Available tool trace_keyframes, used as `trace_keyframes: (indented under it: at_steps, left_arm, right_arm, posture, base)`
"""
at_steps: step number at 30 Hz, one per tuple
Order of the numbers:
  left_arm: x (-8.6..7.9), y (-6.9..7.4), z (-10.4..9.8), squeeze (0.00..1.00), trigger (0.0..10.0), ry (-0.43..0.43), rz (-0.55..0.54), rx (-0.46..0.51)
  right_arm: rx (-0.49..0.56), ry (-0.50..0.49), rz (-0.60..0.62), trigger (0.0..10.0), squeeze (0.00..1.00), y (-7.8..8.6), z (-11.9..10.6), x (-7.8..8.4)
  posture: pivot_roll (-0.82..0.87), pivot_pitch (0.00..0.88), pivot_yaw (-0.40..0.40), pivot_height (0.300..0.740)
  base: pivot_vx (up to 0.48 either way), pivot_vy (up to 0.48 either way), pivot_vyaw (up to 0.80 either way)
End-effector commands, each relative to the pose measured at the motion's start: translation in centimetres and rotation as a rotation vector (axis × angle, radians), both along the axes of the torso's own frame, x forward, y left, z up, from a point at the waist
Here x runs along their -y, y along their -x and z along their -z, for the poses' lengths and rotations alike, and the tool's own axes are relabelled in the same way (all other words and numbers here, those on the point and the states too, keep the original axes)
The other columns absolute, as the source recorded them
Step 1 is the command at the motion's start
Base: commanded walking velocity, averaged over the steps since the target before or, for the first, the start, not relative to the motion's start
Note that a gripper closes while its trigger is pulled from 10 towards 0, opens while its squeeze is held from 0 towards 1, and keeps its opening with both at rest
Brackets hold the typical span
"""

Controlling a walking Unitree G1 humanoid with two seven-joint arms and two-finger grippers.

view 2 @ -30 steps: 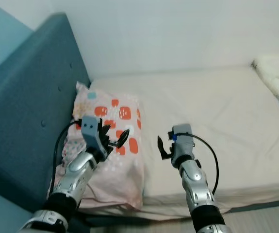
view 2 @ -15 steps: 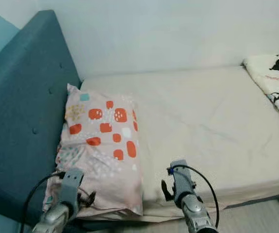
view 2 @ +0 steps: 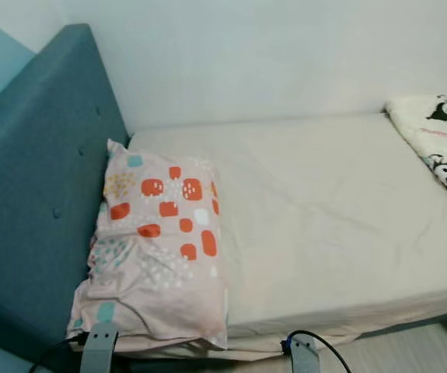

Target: Clean up the room

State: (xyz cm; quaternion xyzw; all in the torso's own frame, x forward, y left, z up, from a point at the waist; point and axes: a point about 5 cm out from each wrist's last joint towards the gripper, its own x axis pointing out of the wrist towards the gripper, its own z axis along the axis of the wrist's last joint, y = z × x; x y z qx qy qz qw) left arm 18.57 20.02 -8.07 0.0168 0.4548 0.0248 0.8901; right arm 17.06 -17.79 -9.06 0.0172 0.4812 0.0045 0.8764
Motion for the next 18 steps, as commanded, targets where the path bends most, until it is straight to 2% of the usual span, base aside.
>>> trace_keyframes:
  at_steps: [1, 3, 4, 8, 14, 18]
  left_arm:
    - [0.1, 0.9, 0.5, 0.0, 10.0, 0.003, 0.014, -0.038]
    - [0.1, 1.3, 0.7, 0.0, 10.0, -0.003, 0.027, -0.052]
    - [-0.4, 2.5, 1.1, 0.0, 10.0, -0.017, 0.028, -0.09]
    - [-0.9, 3.4, 1.4, 0.0, 10.0, -0.023, 0.007, -0.115]
    - [-1.0, 3.6, 1.4, 0.0, 10.0, -0.018, -0.016, -0.118]
    - [-1.0, 3.5, 1.4, 0.0, 10.0, -0.006, -0.033, -0.113]
  right_arm:
    - [-0.025, -0.015, 0.019, 10.0, 0.0, 0.8, 0.4, -0.2]
    - [-0.024, -0.017, 0.031, 10.0, 0.0, 0.8, 0.4, -0.2]
    - [-0.028, -0.013, 0.042, 10.0, 0.0, 0.7, 0.4, -0.1]
    - [-0.023, -0.009, 0.056, 10.0, 0.0, 0.8, 0.4, 0.0]
    - [0.022, 0.003, 0.066, 10.0, 0.0, 0.2, 0.0, 0.2]
    - [0.074, -0.017, 0.071, 10.0, 0.0, -1.5, -0.7, 0.0]
  posture:
    - [-0.13, 0.102, 0.004, 0.74]
    - [-0.13, 0.103, 0.004, 0.74]
    - [-0.13, 0.105, 0.003, 0.74]
    - [-0.11, 0.11, -0.001, 0.74]
    - [-0.11, 0.115, -0.004, 0.74]
    - [-0.11, 0.114, -0.006, 0.74]
  base:
    - [0.0, -0.48, 0.0]
    - [0.0, -0.48, 0.0]
    - [0.0, -0.48, 0.0]
    - [0.0, -0.48, 0.0]
    - [0.0, -0.48, 0.0]
    - [0.0, -0.48, 0.0]
